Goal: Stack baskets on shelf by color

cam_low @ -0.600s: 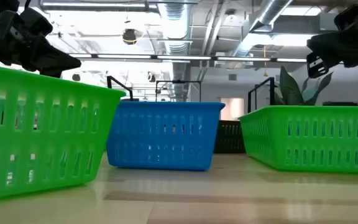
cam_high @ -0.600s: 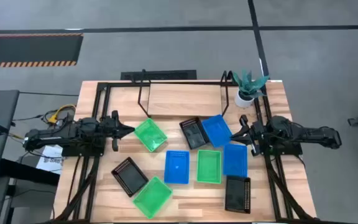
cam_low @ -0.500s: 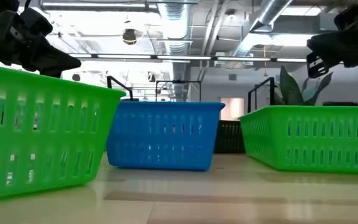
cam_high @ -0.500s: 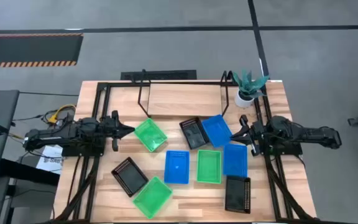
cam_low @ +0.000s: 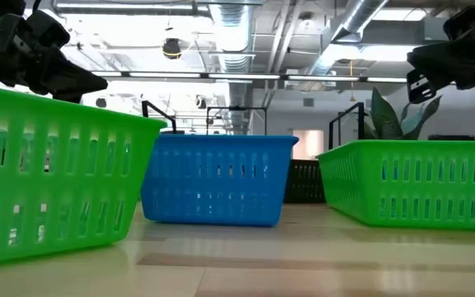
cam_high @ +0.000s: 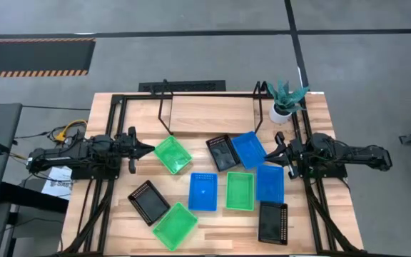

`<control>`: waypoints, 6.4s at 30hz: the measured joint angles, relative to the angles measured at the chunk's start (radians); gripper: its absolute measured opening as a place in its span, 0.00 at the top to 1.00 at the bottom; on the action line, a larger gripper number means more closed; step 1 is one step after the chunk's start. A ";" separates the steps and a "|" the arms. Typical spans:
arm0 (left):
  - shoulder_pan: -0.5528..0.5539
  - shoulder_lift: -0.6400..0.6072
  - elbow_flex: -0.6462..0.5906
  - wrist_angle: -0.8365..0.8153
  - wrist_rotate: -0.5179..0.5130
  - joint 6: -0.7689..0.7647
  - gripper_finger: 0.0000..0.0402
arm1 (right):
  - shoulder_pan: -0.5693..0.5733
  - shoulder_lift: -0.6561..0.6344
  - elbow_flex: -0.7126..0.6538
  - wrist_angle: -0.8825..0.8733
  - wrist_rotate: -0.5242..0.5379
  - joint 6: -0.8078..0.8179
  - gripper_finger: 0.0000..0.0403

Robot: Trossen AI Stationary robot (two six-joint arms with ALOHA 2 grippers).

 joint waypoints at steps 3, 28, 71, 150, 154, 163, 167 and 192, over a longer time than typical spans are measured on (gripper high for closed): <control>0.000 0.000 0.000 0.000 0.000 0.000 0.97 | 0.000 0.000 0.000 0.000 0.000 0.000 0.84; 0.000 0.000 0.000 0.000 0.000 0.000 0.97 | 0.000 0.000 0.000 0.000 0.000 0.000 0.84; 0.000 0.000 -0.003 0.055 -0.169 -0.353 0.97 | 0.008 0.000 0.000 0.181 -0.001 0.315 0.84; 0.241 1.156 0.823 -0.706 0.001 -0.347 0.55 | -0.145 0.750 1.053 -1.107 0.472 0.611 0.39; 0.253 1.157 0.741 -0.606 0.060 -0.388 0.55 | -0.132 0.775 1.053 -1.106 0.468 0.613 0.39; 0.253 1.157 0.554 -0.419 0.042 -0.449 0.56 | -0.084 0.829 1.054 -1.107 0.472 0.604 0.39; 0.253 1.157 0.510 -0.386 0.016 -0.474 0.56 | -0.076 0.851 1.054 -1.107 0.472 0.602 0.39; 0.226 1.151 0.626 -0.396 0.096 -0.634 1.00 | -0.071 0.865 1.054 -1.104 0.472 0.602 0.39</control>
